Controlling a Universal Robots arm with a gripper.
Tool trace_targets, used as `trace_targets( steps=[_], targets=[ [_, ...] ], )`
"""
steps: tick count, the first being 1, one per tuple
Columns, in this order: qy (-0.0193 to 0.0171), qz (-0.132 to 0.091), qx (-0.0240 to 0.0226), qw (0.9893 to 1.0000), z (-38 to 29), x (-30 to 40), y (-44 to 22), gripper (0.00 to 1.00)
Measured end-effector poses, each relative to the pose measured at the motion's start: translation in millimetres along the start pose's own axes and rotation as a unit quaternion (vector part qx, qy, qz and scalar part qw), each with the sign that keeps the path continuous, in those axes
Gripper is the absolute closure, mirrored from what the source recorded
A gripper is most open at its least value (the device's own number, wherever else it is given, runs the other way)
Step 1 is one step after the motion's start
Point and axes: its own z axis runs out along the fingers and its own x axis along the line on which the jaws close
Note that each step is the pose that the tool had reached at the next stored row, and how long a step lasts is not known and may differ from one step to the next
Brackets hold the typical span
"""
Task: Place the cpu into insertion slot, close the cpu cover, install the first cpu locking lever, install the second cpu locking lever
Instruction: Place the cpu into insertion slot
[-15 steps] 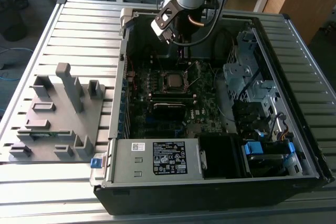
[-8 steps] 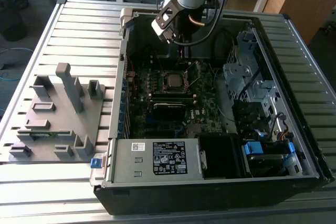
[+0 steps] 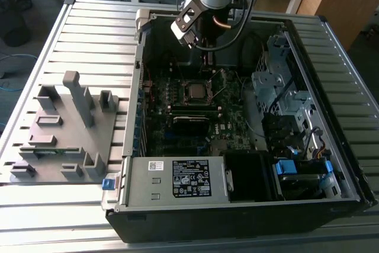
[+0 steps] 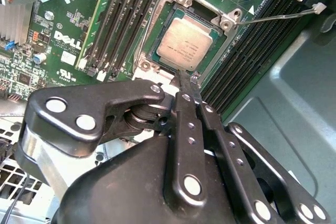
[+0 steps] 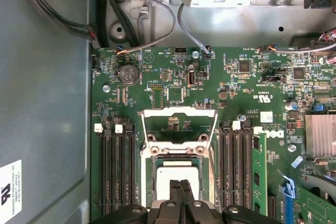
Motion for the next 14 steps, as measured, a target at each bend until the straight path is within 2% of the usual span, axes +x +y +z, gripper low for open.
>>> trace_targets(
  steps=[14],
  targets=[
    [0.0, 0.0, 0.0, 1.0, -3.3, 0.0, 0.9, 0.9]
  ],
)
